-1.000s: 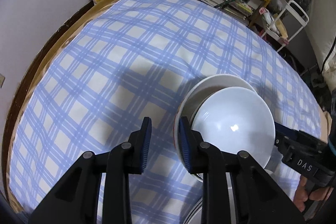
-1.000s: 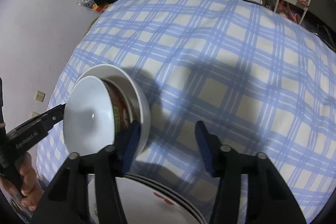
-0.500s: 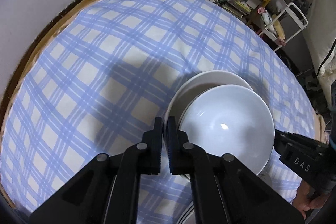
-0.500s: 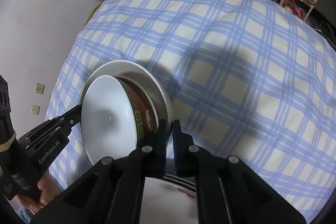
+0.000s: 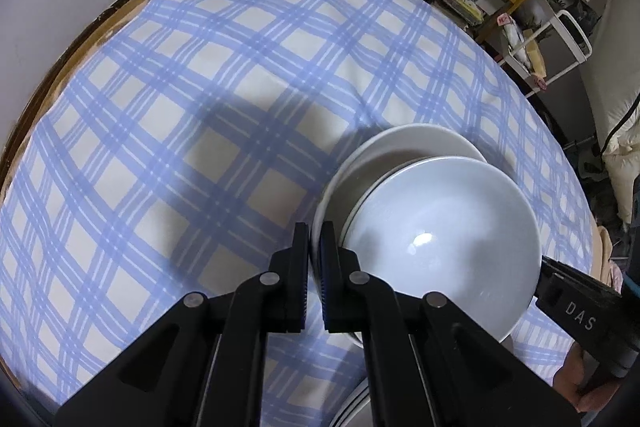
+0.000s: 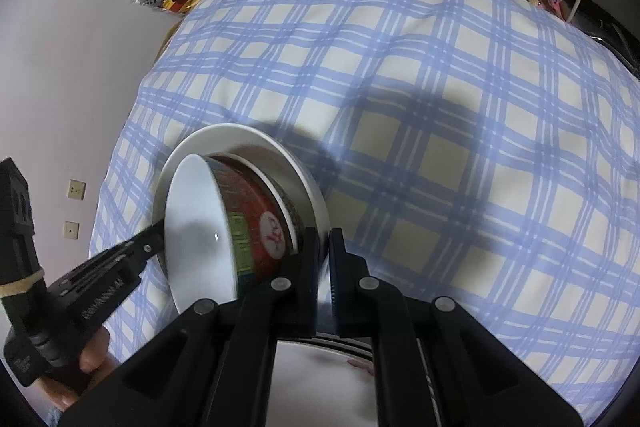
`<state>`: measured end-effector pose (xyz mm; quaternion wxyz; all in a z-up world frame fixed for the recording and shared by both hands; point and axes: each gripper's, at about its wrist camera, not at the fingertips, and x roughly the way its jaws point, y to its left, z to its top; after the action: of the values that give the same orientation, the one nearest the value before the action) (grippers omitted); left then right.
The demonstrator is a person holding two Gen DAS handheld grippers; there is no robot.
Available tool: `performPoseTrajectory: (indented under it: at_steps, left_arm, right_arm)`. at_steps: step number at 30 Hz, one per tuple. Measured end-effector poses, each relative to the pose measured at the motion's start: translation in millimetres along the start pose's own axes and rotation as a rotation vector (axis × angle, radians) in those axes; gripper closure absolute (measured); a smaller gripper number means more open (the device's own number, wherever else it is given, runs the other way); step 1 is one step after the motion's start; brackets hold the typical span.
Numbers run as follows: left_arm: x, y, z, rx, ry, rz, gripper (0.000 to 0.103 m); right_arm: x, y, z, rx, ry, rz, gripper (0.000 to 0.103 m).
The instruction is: Organize plates and bowls
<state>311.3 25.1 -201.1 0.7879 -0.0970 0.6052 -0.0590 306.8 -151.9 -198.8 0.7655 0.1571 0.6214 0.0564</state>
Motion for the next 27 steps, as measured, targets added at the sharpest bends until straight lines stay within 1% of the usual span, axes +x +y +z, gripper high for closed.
performPoseTrajectory:
  at_steps: [10, 16, 18, 21, 24, 27]
  left_arm:
    - [-3.9, -2.4, -0.2, -0.004, 0.003, 0.005, 0.100]
    - [-7.5, -1.9, 0.9, -0.025, 0.004, -0.001, 0.100]
    - [-9.2, 2.6, 1.0, -0.052, 0.003, -0.027, 0.100]
    - [-10.2, 4.9, 1.1, -0.048, 0.007, -0.014, 0.100]
    - [-19.5, 6.9, 0.4, -0.045, -0.014, -0.005, 0.100]
    - [-33.1, 3.7, -0.1, -0.040, -0.035, -0.005, 0.100]
  right_arm:
    - [0.7, -7.0, -1.9, 0.009, -0.003, 0.030, 0.094]
    - [-3.4, -6.2, -7.1, 0.002, -0.046, 0.038, 0.094]
    - [-5.7, -5.2, -5.0, -0.013, -0.049, 0.041, 0.094]
    - [-7.4, -1.1, -0.8, -0.023, -0.031, 0.030, 0.094]
    - [-12.8, 7.9, 2.6, -0.055, -0.023, 0.008, 0.094]
    - [-18.9, 11.1, 5.4, -0.052, -0.016, 0.016, 0.094]
